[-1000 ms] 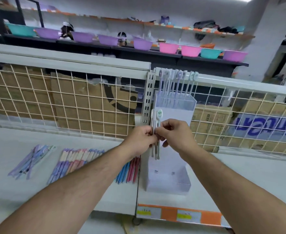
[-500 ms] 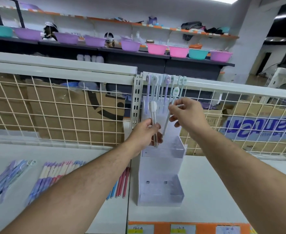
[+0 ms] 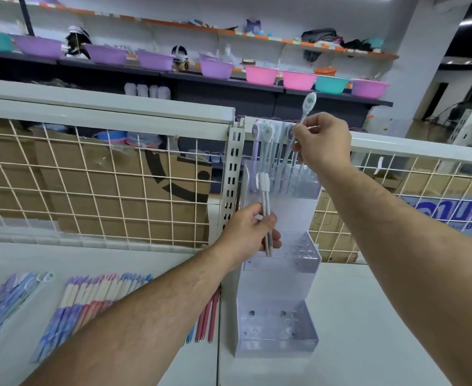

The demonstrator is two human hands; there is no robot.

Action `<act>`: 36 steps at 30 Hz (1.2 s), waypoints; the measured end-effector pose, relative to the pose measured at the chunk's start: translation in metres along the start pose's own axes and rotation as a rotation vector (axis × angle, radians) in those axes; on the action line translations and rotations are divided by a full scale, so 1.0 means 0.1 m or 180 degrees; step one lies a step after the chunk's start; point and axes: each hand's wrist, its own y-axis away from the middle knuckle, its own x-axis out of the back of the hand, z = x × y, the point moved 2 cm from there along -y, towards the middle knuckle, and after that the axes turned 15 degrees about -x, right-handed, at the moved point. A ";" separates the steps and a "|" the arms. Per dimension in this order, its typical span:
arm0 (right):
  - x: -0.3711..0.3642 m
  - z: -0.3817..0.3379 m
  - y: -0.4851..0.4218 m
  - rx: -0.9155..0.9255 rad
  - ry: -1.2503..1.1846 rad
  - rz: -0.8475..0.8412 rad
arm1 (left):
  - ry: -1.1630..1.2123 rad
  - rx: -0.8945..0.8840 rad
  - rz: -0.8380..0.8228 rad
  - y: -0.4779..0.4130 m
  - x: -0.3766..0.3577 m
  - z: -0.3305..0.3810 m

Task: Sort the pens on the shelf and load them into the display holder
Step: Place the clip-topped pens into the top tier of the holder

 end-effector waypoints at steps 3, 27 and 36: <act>-0.07 0.05 -0.01 0.0077 0.0276 0.0001 | 0.0026 -0.0010 -0.0022 -0.01 0.00 0.00; -0.04 0.56 0.43 -0.0612 0.0922 -0.1214 | 0.0139 0.0011 -0.0125 -0.02 0.02 0.00; 0.05 0.64 0.54 -0.0437 0.0616 -0.1389 | 0.0127 0.0053 -0.0134 0.01 -0.01 0.04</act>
